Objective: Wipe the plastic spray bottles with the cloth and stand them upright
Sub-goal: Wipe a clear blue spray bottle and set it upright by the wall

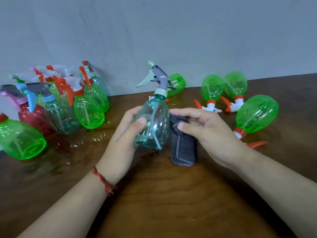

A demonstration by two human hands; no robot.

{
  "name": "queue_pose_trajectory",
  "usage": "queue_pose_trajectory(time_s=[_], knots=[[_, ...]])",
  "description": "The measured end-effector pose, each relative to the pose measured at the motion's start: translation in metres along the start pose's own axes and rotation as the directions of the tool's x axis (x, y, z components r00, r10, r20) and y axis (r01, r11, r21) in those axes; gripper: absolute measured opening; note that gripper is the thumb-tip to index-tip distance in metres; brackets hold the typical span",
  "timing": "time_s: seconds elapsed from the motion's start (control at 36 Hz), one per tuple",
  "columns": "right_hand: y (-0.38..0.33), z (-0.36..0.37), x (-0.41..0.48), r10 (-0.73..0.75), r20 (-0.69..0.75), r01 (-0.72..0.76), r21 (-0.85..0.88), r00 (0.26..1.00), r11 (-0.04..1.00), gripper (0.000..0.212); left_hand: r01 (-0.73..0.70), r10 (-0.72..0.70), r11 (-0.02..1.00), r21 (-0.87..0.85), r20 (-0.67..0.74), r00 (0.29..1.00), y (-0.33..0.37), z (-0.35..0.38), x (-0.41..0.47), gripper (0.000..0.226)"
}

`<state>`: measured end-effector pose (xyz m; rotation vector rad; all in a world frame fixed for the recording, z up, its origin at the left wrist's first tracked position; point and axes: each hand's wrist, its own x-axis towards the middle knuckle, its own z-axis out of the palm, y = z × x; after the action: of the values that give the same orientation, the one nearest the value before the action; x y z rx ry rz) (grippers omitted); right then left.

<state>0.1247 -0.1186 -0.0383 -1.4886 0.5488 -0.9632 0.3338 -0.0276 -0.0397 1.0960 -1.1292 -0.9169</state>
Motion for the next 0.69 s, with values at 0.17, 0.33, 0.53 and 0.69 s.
queue_pose_trajectory(time_s=[0.17, 0.33, 0.53, 0.69], knots=[[-0.001, 0.013, -0.006, -0.013, 0.020, 0.014, -0.080, 1.000, 0.997, 0.044, -0.072, 0.068, 0.990, 0.121, 0.035, 0.997, 0.010, -0.017, 0.000, 0.049], [-0.013, 0.031, -0.001, -0.018, -0.001, 0.017, -0.309, 1.000, 0.951, 0.055, -0.076, 0.098, 0.921, 0.383, -0.038, 0.994, 0.025, -0.026, -0.006, 0.063], [-0.030, 0.086, 0.027, 0.064, 0.111, -0.003, -0.475, 0.992, 0.880, 0.061, -0.021, 0.143, 0.854, 0.520, -0.196, 0.970, 0.049, -0.074, -0.030, 0.065], [-0.024, 0.157, 0.046, 0.110, 0.188, 0.013, -0.555, 0.976, 0.832, 0.060, 0.090, 0.121, 0.841, 0.534, -0.348, 0.930, 0.057, -0.128, -0.060, 0.069]])
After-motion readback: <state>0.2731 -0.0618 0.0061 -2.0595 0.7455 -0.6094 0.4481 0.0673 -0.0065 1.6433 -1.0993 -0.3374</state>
